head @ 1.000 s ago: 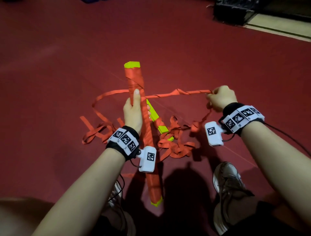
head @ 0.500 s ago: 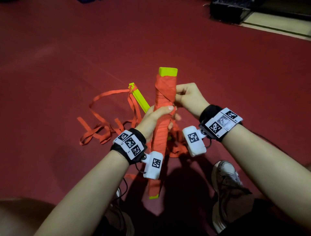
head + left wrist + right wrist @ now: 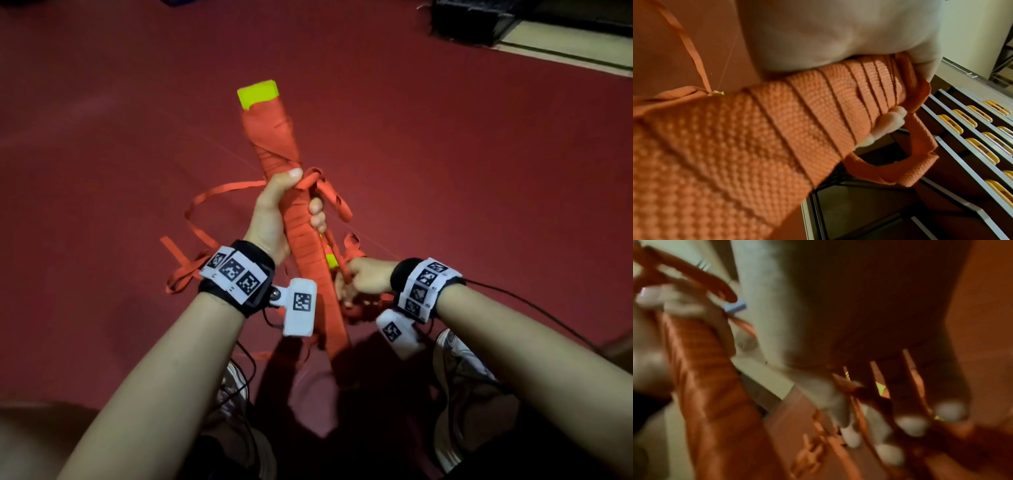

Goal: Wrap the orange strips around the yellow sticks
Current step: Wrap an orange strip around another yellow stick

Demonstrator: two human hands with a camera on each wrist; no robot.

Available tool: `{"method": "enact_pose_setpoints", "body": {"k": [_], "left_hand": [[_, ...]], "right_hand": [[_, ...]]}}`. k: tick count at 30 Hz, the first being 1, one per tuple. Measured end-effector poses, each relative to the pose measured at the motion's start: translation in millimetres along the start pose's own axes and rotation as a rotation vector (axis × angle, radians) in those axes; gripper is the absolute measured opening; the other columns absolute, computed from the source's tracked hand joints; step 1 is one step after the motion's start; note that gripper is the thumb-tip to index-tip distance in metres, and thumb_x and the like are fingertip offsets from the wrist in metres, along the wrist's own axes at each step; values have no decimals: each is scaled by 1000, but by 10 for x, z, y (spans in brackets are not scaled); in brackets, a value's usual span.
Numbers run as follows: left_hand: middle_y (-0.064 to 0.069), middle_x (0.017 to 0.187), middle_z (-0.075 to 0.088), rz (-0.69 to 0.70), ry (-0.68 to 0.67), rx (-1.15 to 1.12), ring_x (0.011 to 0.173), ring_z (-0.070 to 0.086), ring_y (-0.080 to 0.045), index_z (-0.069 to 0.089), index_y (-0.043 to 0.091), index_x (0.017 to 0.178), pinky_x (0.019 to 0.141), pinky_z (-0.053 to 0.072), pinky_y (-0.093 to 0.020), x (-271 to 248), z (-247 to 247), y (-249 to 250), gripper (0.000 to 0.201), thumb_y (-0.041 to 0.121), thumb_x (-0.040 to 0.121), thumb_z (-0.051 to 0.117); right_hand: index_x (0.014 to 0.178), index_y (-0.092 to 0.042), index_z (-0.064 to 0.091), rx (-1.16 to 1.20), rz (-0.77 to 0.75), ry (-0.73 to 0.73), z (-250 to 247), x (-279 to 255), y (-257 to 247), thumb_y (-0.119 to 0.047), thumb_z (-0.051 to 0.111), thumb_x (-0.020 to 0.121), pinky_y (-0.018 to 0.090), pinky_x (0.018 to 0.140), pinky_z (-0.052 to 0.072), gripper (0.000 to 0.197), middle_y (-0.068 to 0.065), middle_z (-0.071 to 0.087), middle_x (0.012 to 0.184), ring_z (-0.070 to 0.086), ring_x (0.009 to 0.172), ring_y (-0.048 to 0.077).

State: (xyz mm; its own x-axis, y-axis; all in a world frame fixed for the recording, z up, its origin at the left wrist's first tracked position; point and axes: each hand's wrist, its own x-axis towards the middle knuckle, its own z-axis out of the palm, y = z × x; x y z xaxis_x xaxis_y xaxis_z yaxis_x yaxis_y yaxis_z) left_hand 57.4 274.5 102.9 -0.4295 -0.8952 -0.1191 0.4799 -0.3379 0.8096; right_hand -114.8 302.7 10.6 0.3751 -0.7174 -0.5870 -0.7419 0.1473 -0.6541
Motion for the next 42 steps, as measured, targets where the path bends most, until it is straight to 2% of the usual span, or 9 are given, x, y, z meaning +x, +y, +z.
{"method": "enact_pose_setpoints", "body": {"k": [5, 8, 11, 14, 19, 24, 29, 35, 42], "left_hand": [[-3, 60, 51, -3, 70, 198, 47, 46, -18, 63, 7, 96, 52, 41, -27, 27, -190, -5, 47, 46, 69, 68], [-8, 61, 55, -48, 105, 371, 46, 48, -21, 68, -3, 107, 50, 44, -27, 15, -231, -165, 61, 44, 68, 72], [-13, 61, 57, -121, 38, 472, 47, 48, -23, 68, 14, 76, 51, 44, -28, -38, -172, -308, 24, 36, 71, 75], [-12, 59, 56, -132, 18, 509, 47, 48, -23, 71, 7, 75, 50, 44, -27, -46, -124, -312, 29, 36, 74, 73], [-4, 57, 54, 14, 156, 205, 46, 47, -18, 64, 11, 72, 52, 40, -28, 28, -191, -71, 36, 45, 64, 70], [-1, 66, 61, 109, 176, -40, 47, 50, -13, 63, 14, 78, 55, 42, -28, 67, -300, 103, 33, 47, 75, 58], [-16, 103, 75, 60, 187, 207, 46, 53, -14, 74, 10, 100, 50, 41, -26, 32, -83, -168, 39, 41, 77, 66], [-15, 55, 59, 28, 210, 557, 45, 53, -23, 69, 14, 65, 52, 45, -28, -29, 79, -468, 24, 32, 81, 72], [-7, 54, 57, 190, 617, 298, 36, 46, -17, 68, 15, 78, 40, 38, -21, 68, -168, -233, 15, 23, 89, 70]], "right_hand": [[119, -2, 64, -472, 178, 281, -314, -54, 227, -22, 61, 98, 30, 77, 43, 29, 20, 68, 116, 64, 109, 34], [100, -8, 70, -412, 15, 453, -559, -163, -15, -31, 61, 98, 35, 80, 48, 25, 20, 71, 99, 66, 97, 33], [81, -6, 68, -437, -233, 624, -686, -271, -379, -32, 59, 91, 40, 73, 49, 29, 18, 70, 79, 65, 81, 37], [82, -5, 64, -377, -330, 737, -754, -345, -522, -25, 60, 82, 40, 69, 49, 20, 12, 66, 71, 57, 66, 33], [96, -3, 59, 270, -163, 409, -728, -320, -148, 14, 63, 84, 26, 40, 45, 21, 4, 60, 54, 54, 37, 16], [78, -9, 67, -332, 267, 288, -671, -289, 358, -20, 66, 96, 28, 58, 49, 22, 2, 66, 61, 66, 62, 21], [91, -10, 67, -447, 72, 426, -649, -293, -118, -39, 51, 102, 38, 79, 50, 34, 21, 65, 93, 65, 95, 38], [72, -12, 55, -467, -134, 502, -668, -436, -617, -36, 57, 72, 30, 59, 43, 24, 12, 61, 70, 62, 69, 34], [69, -16, 64, -210, -82, 457, -826, -395, -273, -28, 70, 92, 22, 52, 45, 27, -4, 61, 54, 60, 53, 11]]}}
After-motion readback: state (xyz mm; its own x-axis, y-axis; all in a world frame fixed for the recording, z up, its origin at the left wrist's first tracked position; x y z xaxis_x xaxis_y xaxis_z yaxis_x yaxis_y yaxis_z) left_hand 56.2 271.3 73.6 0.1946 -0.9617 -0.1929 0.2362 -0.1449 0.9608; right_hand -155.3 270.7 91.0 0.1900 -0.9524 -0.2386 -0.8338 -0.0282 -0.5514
